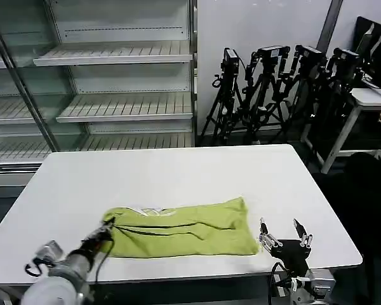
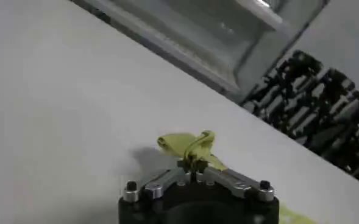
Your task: Fold and organize the clothes.
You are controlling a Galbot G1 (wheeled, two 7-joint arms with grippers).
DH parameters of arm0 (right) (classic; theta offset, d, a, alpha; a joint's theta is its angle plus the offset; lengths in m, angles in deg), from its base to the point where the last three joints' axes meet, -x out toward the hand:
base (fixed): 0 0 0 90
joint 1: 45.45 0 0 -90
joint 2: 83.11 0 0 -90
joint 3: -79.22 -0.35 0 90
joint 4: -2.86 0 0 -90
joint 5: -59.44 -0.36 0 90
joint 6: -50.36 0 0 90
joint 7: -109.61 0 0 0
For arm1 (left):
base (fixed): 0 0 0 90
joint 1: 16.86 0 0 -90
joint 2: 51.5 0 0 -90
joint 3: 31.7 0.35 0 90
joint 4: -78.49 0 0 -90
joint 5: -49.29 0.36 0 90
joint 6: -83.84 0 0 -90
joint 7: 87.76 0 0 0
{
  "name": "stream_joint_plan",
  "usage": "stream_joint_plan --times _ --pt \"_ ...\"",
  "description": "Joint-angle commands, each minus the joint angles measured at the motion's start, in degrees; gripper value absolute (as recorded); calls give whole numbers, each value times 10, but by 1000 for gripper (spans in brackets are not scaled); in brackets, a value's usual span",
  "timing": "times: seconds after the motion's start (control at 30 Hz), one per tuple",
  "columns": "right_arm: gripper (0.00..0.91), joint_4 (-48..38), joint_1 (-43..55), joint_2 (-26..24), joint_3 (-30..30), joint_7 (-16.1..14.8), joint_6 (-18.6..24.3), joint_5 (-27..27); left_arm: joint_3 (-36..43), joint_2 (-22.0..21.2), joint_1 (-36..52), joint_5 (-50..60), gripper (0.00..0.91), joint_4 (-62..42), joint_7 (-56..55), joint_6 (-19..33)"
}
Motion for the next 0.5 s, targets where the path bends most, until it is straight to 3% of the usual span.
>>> stream_joint_plan --times 0.03,0.23,0.5 --pt "907 2 0 0 -1 0 0 -1 -148 68 6 -126 10 -24 -1 -1" --pt "907 5 -16 -3 -11 1 3 -1 -123 46 6 -160 10 40 -5 1" --pt "907 24 -47 1 -35 2 5 4 42 -36 26 -178 20 108 -2 35"
